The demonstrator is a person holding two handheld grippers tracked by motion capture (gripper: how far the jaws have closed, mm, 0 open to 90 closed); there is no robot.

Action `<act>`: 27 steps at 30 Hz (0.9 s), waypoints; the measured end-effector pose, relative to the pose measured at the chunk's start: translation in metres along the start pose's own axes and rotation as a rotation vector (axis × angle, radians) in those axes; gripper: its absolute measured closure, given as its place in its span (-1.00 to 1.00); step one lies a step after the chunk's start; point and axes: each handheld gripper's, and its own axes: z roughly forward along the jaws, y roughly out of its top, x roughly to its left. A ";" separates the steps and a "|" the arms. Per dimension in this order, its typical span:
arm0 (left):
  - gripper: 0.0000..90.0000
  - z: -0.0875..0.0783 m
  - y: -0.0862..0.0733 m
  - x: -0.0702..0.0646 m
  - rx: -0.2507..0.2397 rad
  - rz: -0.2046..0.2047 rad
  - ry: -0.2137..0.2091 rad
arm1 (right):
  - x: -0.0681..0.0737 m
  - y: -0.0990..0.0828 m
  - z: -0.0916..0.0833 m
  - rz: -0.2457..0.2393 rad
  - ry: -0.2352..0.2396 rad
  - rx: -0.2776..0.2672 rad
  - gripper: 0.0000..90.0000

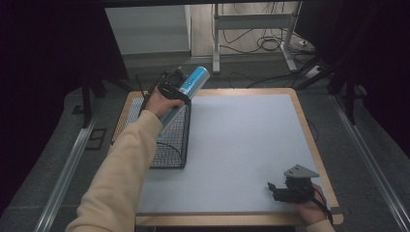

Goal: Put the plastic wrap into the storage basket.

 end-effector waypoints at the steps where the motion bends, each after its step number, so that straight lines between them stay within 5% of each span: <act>1: -0.30 0.001 0.000 0.000 0.004 0.001 0.000 | 0.000 0.000 0.000 0.001 0.000 0.001 -0.72; 19: -0.30 0.019 -0.003 0.006 0.037 0.002 0.026 | 0.000 0.000 0.000 0.000 -0.001 0.003 -0.72; 27: -0.30 0.032 -0.009 0.014 0.086 -0.005 0.081 | 0.000 0.000 0.001 0.000 -0.003 0.008 -0.72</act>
